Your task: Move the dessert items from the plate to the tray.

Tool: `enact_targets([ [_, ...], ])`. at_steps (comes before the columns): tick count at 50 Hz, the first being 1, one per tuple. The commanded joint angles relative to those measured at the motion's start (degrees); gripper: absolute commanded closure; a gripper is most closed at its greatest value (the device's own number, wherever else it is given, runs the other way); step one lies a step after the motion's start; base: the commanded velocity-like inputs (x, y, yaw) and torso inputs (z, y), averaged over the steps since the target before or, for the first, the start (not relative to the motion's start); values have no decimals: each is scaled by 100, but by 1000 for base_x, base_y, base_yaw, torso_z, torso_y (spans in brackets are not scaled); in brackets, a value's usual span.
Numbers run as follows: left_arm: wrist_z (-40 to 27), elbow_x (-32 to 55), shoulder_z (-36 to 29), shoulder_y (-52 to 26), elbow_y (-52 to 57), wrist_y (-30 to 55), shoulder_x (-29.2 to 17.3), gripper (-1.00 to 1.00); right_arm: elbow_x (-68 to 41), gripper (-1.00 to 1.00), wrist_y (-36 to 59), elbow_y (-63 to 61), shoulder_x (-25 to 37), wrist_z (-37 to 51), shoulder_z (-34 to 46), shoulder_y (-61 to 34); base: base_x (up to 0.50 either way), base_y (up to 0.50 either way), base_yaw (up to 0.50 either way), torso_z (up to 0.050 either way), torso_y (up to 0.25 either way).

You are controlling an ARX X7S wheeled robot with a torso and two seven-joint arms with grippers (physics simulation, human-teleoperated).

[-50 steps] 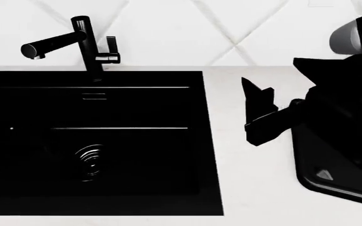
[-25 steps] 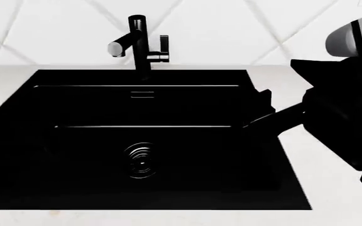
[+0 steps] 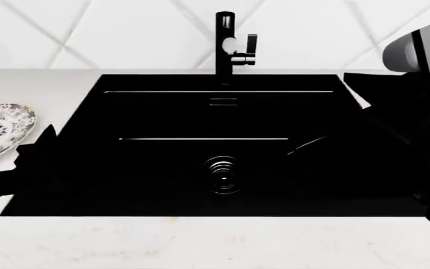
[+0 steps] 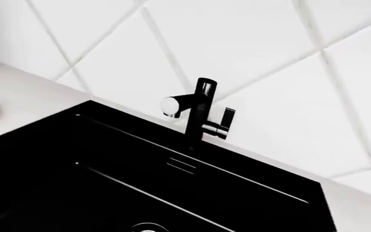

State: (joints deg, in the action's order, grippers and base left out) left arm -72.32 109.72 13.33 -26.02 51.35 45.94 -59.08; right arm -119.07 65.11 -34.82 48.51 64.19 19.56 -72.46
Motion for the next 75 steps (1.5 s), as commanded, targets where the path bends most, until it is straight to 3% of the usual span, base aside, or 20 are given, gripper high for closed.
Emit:
enact_targets([
  [1, 42, -40, 71, 101, 7, 4, 15, -100, 64, -100, -10, -23, 11, -49, 2, 39, -1, 500, 0, 0, 0],
  [36, -175, 90, -534, -308, -180, 22, -15, -100, 166, -100, -173, -189, 139, -172, -70, 413, 24, 474, 0, 0, 0],
  [53, -184, 367, -1465, -1072, -752, 276, 93, -100, 170, -100, -210, -212, 85, -175, 74, 587, 11, 25, 0, 0, 0],
  [75, -274, 479, -1521, -1063, -804, 259, -56, -100, 170, -100, -232, -329, 110, -299, 68, 629, 267, 0, 0, 0, 0],
])
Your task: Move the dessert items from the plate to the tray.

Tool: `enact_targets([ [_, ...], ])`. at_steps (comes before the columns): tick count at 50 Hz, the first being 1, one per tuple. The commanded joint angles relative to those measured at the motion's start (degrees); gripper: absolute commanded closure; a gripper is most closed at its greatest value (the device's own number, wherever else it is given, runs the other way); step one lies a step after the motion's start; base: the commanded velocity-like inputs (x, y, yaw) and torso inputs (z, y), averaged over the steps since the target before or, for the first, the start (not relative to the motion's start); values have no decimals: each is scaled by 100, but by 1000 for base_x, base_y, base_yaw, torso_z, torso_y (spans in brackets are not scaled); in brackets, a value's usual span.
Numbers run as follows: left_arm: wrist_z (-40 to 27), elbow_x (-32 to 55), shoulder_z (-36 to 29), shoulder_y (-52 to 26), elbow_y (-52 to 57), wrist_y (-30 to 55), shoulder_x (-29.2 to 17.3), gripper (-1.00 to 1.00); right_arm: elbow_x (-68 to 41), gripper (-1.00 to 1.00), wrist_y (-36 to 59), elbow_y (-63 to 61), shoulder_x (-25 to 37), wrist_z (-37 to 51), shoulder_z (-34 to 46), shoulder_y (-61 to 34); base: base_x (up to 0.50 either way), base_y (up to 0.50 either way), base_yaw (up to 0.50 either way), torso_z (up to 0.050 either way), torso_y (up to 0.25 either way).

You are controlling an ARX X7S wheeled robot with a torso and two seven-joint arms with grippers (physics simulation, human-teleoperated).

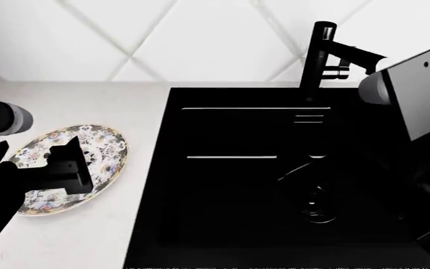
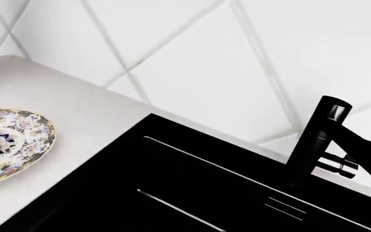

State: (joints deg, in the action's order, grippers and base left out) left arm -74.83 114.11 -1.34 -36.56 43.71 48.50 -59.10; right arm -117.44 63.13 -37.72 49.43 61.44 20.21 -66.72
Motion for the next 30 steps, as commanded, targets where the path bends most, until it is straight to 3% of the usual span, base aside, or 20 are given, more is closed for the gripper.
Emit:
enact_targets([
  [1, -19, 37, -57, -7, -41, 7, -57, -100, 3, -100, -52, -38, 23, -18, 3, 86, 0, 0, 0, 0, 0],
  [11, 37, 8, -52, 72, -136, 57, -163, -100, 190, -100, -326, -110, 101, 6, -146, 655, 0, 0, 0, 0, 0],
  [30, 172, 35, -695, -243, -856, 543, -221, -100, 554, -100, -425, -364, 96, -267, -322, 1172, 0, 0, 0, 0, 0],
])
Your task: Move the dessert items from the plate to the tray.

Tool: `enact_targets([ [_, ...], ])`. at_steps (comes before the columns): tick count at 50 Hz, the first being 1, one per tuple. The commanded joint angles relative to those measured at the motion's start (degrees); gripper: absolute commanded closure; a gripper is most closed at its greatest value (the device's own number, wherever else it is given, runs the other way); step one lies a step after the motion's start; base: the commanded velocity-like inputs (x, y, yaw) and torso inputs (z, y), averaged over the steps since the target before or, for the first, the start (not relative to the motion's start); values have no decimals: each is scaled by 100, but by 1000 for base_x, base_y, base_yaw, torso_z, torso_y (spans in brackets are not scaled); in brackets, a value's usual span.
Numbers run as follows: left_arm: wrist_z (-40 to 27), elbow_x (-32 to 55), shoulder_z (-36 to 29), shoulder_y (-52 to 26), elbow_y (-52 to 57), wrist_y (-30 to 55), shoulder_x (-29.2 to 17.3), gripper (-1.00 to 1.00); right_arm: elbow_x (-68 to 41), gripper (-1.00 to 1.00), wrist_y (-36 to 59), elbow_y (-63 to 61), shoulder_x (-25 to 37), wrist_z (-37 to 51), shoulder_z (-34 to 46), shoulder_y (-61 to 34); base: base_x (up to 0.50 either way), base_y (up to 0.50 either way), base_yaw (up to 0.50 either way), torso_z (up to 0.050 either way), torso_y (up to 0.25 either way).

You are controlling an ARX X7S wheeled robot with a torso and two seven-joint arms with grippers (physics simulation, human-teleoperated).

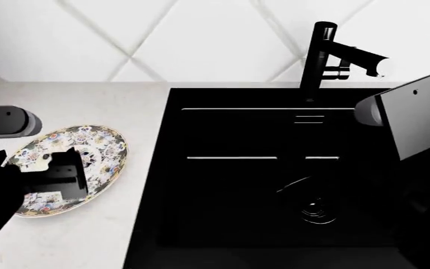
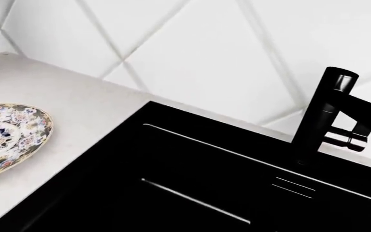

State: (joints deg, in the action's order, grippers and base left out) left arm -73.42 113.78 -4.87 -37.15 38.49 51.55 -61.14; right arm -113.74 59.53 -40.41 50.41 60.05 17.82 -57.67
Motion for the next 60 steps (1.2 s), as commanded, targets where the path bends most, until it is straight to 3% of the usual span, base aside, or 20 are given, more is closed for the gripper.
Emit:
enact_targets([
  [1, 21, 88, -386, -225, -360, 263, -11, -100, 191, -100, -66, -100, -2, -135, -85, 276, 0, 0, 0, 0, 0],
  [19, 189, -97, -935, -768, -1155, 697, 149, -100, 324, -100, -137, -206, 42, -246, -157, 487, 0, 0, 0, 0, 0],
  [41, 1010, -1052, -956, -481, -2012, 464, 465, -100, 230, -100, -171, -225, 75, -160, -77, 393, 0, 0, 0, 0, 0],
  [60, 1233, -1353, -1057, -280, -2112, 398, 552, -100, 238, -100, -208, -236, 103, -158, -57, 380, 0, 0, 0, 0, 0],
])
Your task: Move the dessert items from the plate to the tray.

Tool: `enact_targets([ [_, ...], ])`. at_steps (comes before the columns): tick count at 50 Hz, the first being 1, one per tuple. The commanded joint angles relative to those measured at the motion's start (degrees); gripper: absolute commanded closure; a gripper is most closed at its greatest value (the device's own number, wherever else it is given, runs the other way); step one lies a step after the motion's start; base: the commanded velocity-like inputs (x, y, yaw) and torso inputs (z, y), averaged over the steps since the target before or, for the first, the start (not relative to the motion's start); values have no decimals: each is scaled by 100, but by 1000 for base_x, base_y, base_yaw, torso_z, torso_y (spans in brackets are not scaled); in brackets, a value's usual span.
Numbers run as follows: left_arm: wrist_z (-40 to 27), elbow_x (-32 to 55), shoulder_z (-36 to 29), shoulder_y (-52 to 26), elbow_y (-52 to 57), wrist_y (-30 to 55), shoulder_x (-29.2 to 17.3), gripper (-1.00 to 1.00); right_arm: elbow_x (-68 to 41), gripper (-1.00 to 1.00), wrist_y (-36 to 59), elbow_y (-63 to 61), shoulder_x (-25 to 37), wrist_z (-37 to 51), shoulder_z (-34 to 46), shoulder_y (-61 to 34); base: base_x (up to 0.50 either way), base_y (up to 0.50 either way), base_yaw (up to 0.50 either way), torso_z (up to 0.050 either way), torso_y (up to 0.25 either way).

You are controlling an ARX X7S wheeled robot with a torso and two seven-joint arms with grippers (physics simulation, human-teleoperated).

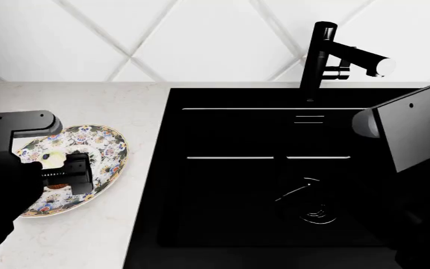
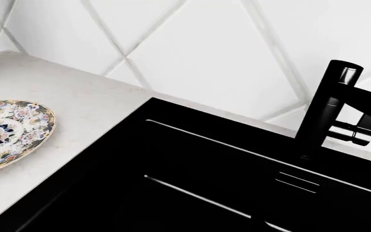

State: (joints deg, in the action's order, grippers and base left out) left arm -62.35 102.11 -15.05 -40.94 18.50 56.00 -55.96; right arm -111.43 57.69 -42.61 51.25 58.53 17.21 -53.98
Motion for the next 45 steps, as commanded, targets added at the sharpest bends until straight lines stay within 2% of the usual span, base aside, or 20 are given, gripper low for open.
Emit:
enact_targets([
  [1, 118, -194, -43, 101, -115, -46, 31, -100, 12, -100, -28, -19, 21, -10, 3, 21, 0, 0, 0, 0, 0],
  [45, 567, -729, -190, 252, -568, -226, 175, -100, 171, -100, -181, -129, 86, -156, -76, 294, 0, 0, 0, 0, 0],
])
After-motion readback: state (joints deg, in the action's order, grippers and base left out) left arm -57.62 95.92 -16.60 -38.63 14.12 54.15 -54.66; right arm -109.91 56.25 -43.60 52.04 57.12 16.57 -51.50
